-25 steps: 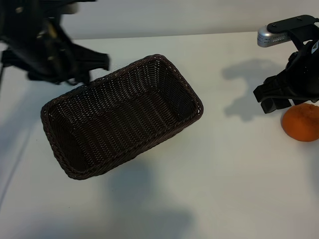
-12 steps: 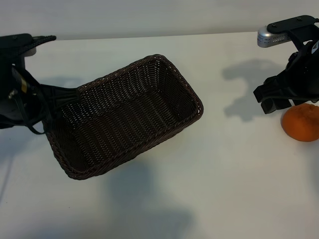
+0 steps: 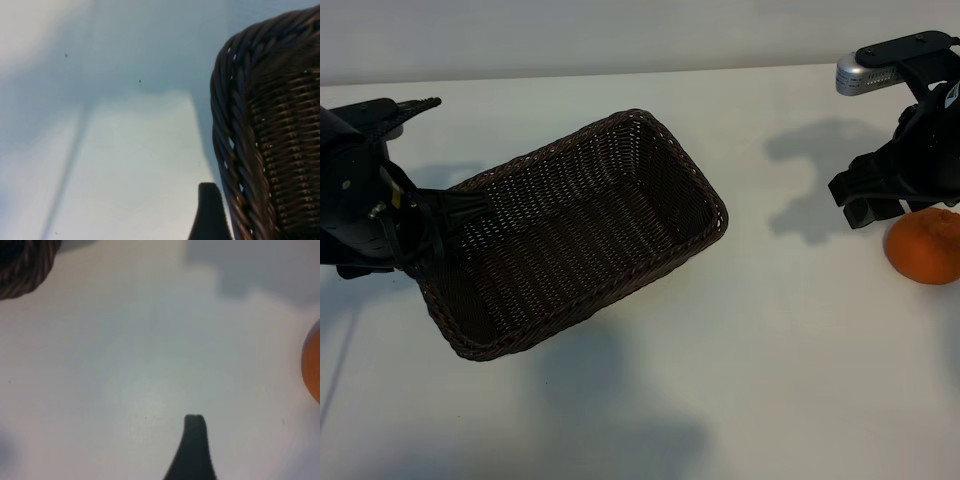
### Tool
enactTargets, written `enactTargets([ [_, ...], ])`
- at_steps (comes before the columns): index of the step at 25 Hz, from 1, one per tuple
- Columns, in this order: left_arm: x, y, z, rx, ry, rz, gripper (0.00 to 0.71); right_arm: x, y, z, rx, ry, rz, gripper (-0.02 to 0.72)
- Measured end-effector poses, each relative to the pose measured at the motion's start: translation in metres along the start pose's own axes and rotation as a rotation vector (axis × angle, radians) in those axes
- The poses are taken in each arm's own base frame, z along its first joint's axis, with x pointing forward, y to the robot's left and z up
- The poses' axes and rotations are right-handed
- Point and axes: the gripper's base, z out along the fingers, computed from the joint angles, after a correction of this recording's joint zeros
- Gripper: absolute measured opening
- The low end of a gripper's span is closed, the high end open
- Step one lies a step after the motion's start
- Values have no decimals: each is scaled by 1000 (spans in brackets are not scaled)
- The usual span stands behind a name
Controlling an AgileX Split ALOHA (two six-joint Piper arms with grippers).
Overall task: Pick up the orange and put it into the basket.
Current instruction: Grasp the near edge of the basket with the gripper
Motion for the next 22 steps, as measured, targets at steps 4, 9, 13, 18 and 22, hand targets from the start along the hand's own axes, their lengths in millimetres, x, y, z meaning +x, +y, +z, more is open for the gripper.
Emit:
enactTargets([
  [4,-6,3,5,13,-9,-41,530,0,0,0,0,0,-4,585],
  [9,-10,2,20,4,20,-63,530,0,0,0,0,0,-4,585],
  [13,-10,-4,32,14,42,-68,530,0,0,0,0,1,-4,585],
  [18,-8,-11,54,-4,86,-60,530,0,0,0,0,1,-4,585],
  [22,-5,-15,67,-11,120,-52,530,0,0,0,0,1,-4,585],
])
